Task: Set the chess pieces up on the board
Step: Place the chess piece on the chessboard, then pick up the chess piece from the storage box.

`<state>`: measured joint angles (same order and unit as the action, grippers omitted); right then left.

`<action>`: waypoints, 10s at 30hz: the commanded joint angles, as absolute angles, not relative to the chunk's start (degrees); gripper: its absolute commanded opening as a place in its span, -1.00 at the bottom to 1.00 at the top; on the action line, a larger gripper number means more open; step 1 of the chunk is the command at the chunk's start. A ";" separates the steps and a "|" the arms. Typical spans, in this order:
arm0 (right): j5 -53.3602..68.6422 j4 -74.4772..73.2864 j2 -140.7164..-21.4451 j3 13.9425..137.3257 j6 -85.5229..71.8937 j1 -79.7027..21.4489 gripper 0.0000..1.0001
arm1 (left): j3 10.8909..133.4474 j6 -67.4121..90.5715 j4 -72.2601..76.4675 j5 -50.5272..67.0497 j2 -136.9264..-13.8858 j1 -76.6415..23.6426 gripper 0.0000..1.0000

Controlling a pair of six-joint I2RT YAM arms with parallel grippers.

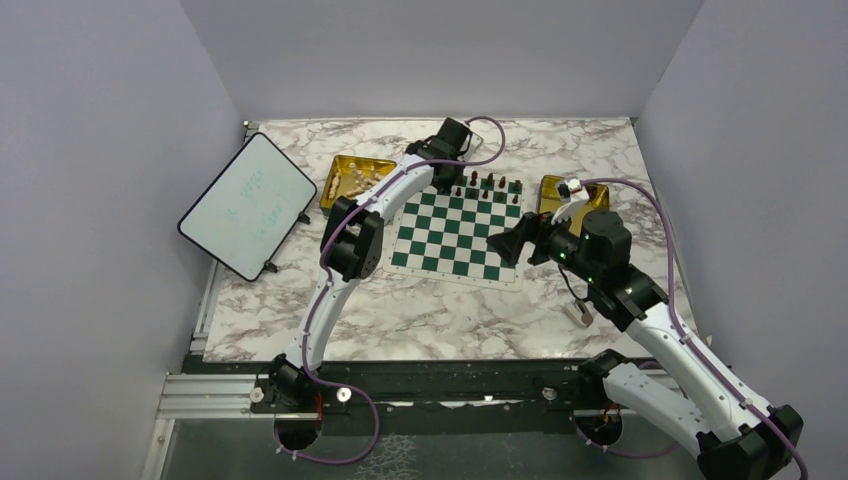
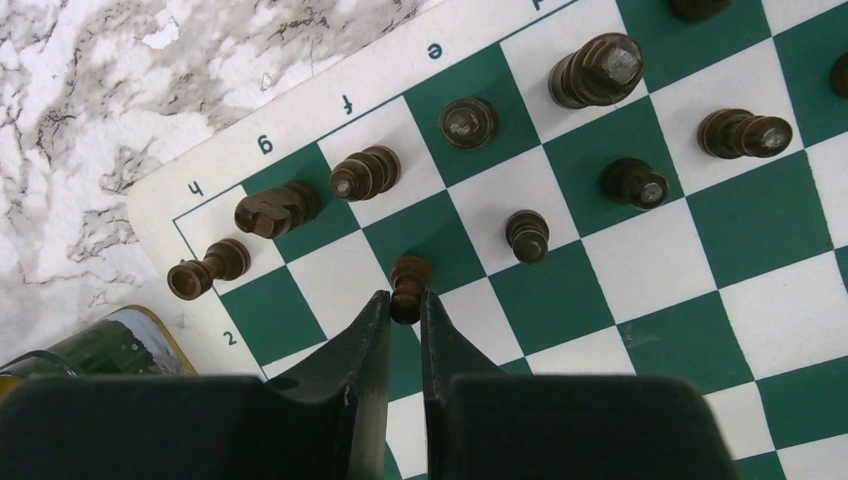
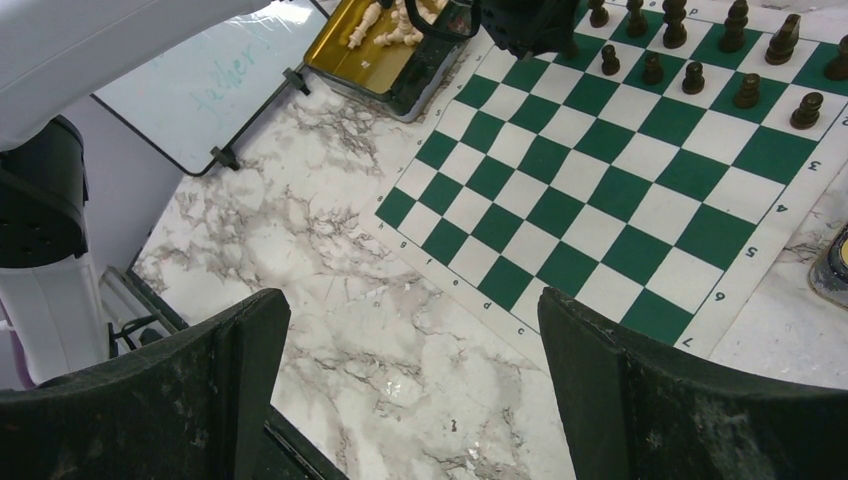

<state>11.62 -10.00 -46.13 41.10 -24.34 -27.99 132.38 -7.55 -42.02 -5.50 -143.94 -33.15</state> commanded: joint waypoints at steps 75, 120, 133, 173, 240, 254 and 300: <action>10.02 -9.57 -45.79 42.18 -23.91 -27.69 1.00 | 133.58 -9.39 -39.81 -5.45 -144.16 -33.84 -0.46; -30.59 1.83 -86.09 55.33 -8.34 -12.74 0.36 | 47.93 7.55 -3.58 0.85 -58.44 -31.38 0.98; -23.19 10.35 -98.82 58.39 -7.76 -0.68 -0.39 | 44.05 4.39 -4.30 4.43 -53.24 -34.63 0.96; -15.45 14.34 -111.05 64.95 -7.59 6.74 -0.53 | 44.03 2.07 -4.46 2.37 -53.79 -34.45 0.88; -7.04 18.90 -113.62 64.88 -6.53 8.09 -0.35 | 43.86 1.85 -4.31 2.37 -54.22 -33.75 0.88; -7.10 17.71 -110.99 63.81 -6.76 8.09 -0.63 | 43.78 1.93 -4.14 2.64 -54.16 -33.66 0.88; 13.40 -2.71 -77.71 52.28 -27.62 2.22 -0.72 | 55.45 25.68 -0.70 17.86 -69.41 -32.25 0.28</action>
